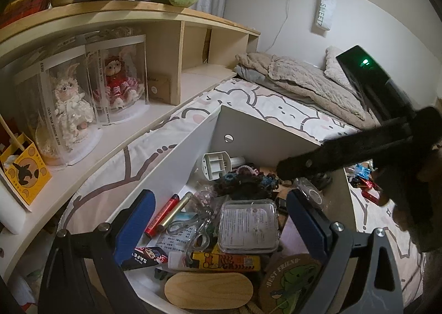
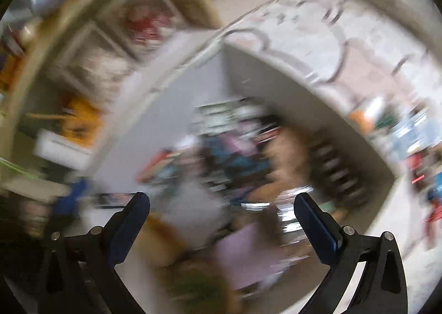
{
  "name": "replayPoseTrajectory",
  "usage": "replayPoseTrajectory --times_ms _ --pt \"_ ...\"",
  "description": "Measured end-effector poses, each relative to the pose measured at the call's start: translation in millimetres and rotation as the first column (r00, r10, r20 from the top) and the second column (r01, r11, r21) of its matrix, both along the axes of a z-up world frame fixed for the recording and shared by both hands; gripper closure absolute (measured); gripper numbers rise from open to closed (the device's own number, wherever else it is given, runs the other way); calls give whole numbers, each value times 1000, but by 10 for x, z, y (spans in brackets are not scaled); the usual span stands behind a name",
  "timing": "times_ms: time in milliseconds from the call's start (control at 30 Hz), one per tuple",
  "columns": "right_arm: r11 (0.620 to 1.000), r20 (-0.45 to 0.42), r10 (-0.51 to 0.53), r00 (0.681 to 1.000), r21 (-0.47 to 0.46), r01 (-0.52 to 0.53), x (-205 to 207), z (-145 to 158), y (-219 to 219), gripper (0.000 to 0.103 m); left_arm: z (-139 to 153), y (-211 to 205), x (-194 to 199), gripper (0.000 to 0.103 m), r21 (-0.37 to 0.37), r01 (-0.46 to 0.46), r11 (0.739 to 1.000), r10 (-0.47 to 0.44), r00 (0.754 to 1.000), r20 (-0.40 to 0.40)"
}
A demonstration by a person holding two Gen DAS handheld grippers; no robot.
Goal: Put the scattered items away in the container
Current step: 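Open both tools to release the items inside the white box, then withdraw both tools from the white box back toward the pile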
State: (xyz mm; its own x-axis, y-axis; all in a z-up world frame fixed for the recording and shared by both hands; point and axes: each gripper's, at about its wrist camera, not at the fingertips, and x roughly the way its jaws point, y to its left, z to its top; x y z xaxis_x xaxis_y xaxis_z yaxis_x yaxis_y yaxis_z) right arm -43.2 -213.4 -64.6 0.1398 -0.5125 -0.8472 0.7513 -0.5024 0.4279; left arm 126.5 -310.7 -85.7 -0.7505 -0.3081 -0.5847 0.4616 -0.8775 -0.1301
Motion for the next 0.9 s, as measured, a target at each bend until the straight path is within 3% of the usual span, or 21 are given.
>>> replayPoseTrajectory --times_ms 133,400,633,700,800,900 --pt "1000 91 11 996 25 -13 85 -198 -10 0 85 20 75 7 -11 4 1000 -4 1000 -19" --pt "995 84 -47 995 89 39 7 -371 77 0 98 115 86 7 -35 13 999 -13 1000 3" --pt "997 80 -77 994 7 76 32 -175 231 0 148 169 100 6 -40 5 999 -5 1000 3" --pt "995 72 -92 993 -42 95 58 -76 314 0 169 184 99 0 -41 -1 999 1 1000 10" --pt "986 23 -87 996 -142 89 146 81 474 0 202 199 112 0 -45 -9 999 10 1000 11" --pt "980 -61 -98 993 -177 86 253 184 608 0 218 215 125 0 -41 -15 999 16 1000 10"
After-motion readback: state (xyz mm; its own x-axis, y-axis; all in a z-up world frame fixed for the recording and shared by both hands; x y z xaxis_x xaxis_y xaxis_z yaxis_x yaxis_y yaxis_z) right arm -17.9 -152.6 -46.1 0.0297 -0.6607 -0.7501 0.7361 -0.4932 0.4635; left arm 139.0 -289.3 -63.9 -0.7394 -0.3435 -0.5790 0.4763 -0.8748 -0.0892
